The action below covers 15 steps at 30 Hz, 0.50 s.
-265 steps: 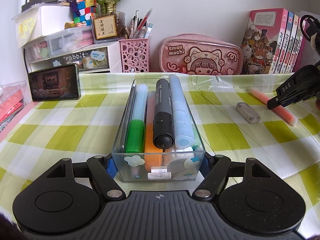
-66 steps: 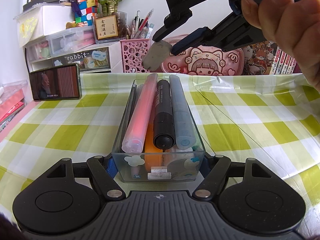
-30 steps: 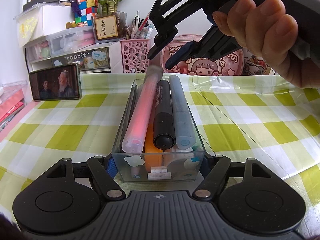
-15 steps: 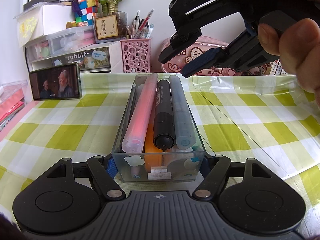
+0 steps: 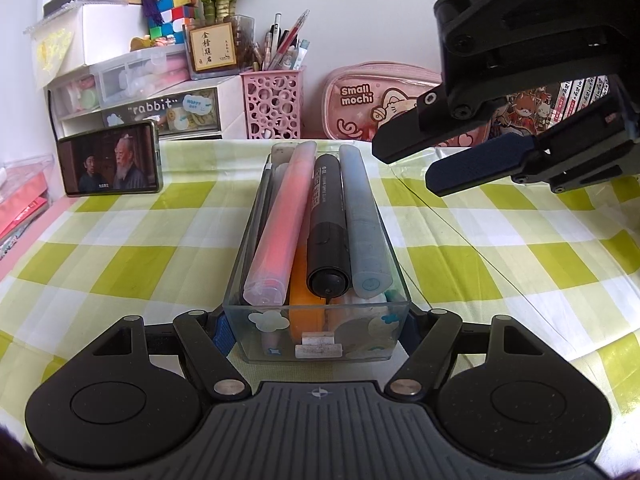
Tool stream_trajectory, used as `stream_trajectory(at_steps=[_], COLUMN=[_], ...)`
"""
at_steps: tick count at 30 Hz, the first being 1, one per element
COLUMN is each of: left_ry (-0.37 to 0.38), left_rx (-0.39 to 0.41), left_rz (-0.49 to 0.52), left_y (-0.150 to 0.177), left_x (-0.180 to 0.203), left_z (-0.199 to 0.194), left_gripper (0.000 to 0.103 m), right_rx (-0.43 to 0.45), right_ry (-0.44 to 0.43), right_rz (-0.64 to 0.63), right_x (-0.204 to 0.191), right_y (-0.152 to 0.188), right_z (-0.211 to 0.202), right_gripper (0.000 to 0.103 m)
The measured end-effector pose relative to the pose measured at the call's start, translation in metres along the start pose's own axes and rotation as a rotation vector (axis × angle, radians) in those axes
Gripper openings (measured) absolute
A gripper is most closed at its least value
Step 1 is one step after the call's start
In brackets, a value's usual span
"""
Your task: Organize stationery
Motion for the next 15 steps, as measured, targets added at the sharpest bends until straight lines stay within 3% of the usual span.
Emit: stream_trajectory(at_steps=[6,15], left_ry=[-0.013,-0.037], left_rx=[-0.034,-0.061], left_rz=[-0.013,-0.028], left_y=[-0.005,-0.02], left_x=[0.0,0.0], left_z=[0.007,0.026], left_gripper=[0.073,0.072], right_rx=[0.025,0.051], right_ry=[0.014,0.026], right_rz=[-0.024,0.048], right_x=[-0.001,0.015], right_y=[0.018,0.038], right_z=[-0.016,-0.023], right_gripper=[0.057,0.058])
Point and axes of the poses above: each gripper's, at about its wrist camera, not at the fingertips, and z roughly the way its jaws point, x to its right, y to its underside, the point moved 10 cm from there along z, roughly the way its jaws point, and after that the axes turned 13 degrees about -z, right-handed, at the moved point
